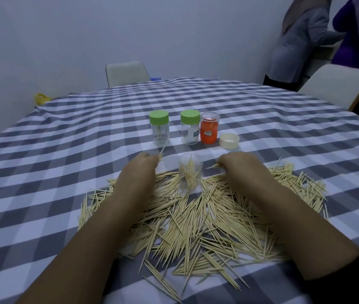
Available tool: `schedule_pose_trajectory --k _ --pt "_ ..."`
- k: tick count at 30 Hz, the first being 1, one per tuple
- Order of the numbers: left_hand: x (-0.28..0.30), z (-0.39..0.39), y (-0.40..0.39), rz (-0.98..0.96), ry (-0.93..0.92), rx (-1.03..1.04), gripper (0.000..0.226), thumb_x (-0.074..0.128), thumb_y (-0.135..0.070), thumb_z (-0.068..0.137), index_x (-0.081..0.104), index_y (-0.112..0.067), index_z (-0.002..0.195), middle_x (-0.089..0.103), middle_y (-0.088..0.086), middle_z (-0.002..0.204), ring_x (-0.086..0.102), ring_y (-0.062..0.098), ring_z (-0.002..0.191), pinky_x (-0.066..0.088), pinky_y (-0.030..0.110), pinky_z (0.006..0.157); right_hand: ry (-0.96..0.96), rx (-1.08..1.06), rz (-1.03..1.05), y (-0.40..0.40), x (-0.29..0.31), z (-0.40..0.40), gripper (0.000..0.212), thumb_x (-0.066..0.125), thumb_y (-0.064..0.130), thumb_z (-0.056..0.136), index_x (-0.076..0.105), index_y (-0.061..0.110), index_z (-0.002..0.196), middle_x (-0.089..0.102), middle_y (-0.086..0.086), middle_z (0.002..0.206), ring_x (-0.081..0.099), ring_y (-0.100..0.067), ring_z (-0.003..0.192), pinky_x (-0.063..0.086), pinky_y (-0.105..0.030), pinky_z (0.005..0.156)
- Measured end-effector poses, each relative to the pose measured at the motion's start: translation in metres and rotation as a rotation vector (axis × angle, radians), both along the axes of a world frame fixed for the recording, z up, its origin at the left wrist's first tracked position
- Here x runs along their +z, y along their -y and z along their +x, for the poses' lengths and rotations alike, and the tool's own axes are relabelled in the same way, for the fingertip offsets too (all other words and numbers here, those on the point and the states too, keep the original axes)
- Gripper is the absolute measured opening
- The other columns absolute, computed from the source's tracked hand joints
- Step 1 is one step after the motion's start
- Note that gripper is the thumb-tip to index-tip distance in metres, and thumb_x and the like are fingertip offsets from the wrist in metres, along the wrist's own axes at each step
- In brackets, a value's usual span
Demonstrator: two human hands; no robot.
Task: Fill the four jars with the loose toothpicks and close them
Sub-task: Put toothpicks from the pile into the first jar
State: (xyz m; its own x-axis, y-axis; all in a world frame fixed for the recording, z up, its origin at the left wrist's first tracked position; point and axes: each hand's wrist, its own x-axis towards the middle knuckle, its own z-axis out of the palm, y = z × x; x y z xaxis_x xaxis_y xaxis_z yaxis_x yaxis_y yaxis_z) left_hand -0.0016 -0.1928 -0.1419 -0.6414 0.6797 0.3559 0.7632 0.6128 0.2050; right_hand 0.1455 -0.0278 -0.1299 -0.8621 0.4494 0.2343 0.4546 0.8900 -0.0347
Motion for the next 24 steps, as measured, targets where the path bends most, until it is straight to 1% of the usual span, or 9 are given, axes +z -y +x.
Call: schedule_pose_trajectory --k 2,5,7,10,12,15,18,20,24 --pt "0.004 -0.002 0.0 0.106 0.058 0.03 0.028 0.043 -0.004 0.095 0.06 -0.012 0.116 0.056 0.007 0.101 0.054 0.025 0.086 0.038 0.029 0.068 -0.106 -0.04 -0.109 0.002 0.003 0.002 0.025 0.04 0.015 0.097 0.059 0.021 0.113 0.063 -0.003 0.106 0.055 -0.022 0.096 0.04 -0.031 0.073" --pt "0.007 -0.003 0.001 0.312 0.196 0.049 0.023 0.04 -0.012 0.1 0.062 -0.009 0.096 0.059 0.008 0.09 0.056 0.026 0.08 0.042 0.034 0.065 -0.316 -0.03 -0.359 0.008 0.004 0.003 0.023 0.04 0.02 0.1 0.059 0.016 0.114 0.061 -0.003 0.107 0.056 -0.022 0.098 0.044 -0.034 0.079" --pt "0.009 -0.003 0.002 0.433 0.309 0.046 0.022 0.042 -0.02 0.1 0.062 -0.012 0.098 0.062 0.004 0.091 0.058 0.023 0.083 0.047 0.036 0.071 -0.454 0.007 -0.472 0.01 0.005 0.001 0.019 0.043 0.017 0.099 0.06 0.014 0.106 0.063 -0.003 0.102 0.057 -0.022 0.094 0.046 -0.036 0.079" --pt "0.013 -0.004 0.005 0.623 0.511 0.013 0.022 0.045 -0.024 0.1 0.063 -0.017 0.11 0.068 -0.001 0.099 0.063 0.014 0.095 0.049 0.033 0.082 -0.602 0.039 -0.642 0.011 0.004 -0.002 0.014 0.045 0.013 0.097 0.059 0.016 0.096 0.064 -0.001 0.092 0.059 -0.014 0.087 0.047 -0.031 0.076" --pt "0.017 -0.005 0.007 0.767 0.623 -0.03 0.017 0.047 -0.019 0.099 0.064 -0.022 0.103 0.069 -0.002 0.101 0.064 0.013 0.099 0.051 0.036 0.089 -0.696 0.052 -0.779 0.013 0.004 -0.003 0.014 0.047 0.013 0.097 0.059 0.019 0.093 0.067 0.0 0.089 0.062 -0.017 0.089 0.052 -0.035 0.081" --pt "0.021 -0.003 0.008 0.937 0.756 -0.082 0.02 0.051 -0.015 0.097 0.064 -0.029 0.089 0.07 -0.001 0.1 0.067 0.017 0.1 0.053 0.038 0.09 -0.845 0.075 -1.009 0.018 0.008 -0.005 0.019 0.048 0.011 0.097 0.06 0.023 0.088 0.069 -0.002 0.089 0.066 -0.021 0.093 0.054 -0.041 0.086" --pt "0.025 -0.002 0.005 1.074 0.831 -0.116 0.015 0.057 -0.014 0.093 0.066 -0.025 0.091 0.071 0.002 0.094 0.068 0.019 0.097 0.053 0.036 0.09 -0.935 0.095 -1.107 0.021 0.011 -0.007 0.021 0.047 0.008 0.097 0.06 0.022 0.088 0.07 -0.006 0.092 0.067 -0.022 0.095 0.052 -0.042 0.092" --pt "0.027 0.002 0.0 1.153 0.884 -0.146 0.012 0.058 -0.012 0.092 0.066 -0.021 0.095 0.072 0.0 0.089 0.069 0.015 0.093 0.054 0.032 0.089 -0.953 0.096 -1.134 0.023 0.011 -0.009 0.02 0.048 0.009 0.096 0.062 0.021 0.089 0.07 -0.007 0.093 0.066 -0.024 0.098 0.051 -0.044 0.094" --pt "0.029 0.013 -0.012 1.218 0.972 -0.196 0.017 0.059 -0.011 0.091 0.065 -0.011 0.107 0.073 -0.005 0.082 0.07 0.008 0.088 0.056 0.02 0.076 -0.953 0.113 -1.17 0.027 0.007 -0.013 0.016 0.048 0.008 0.096 0.063 0.014 0.095 0.071 -0.003 0.091 0.066 -0.019 0.096 0.05 -0.041 0.096"
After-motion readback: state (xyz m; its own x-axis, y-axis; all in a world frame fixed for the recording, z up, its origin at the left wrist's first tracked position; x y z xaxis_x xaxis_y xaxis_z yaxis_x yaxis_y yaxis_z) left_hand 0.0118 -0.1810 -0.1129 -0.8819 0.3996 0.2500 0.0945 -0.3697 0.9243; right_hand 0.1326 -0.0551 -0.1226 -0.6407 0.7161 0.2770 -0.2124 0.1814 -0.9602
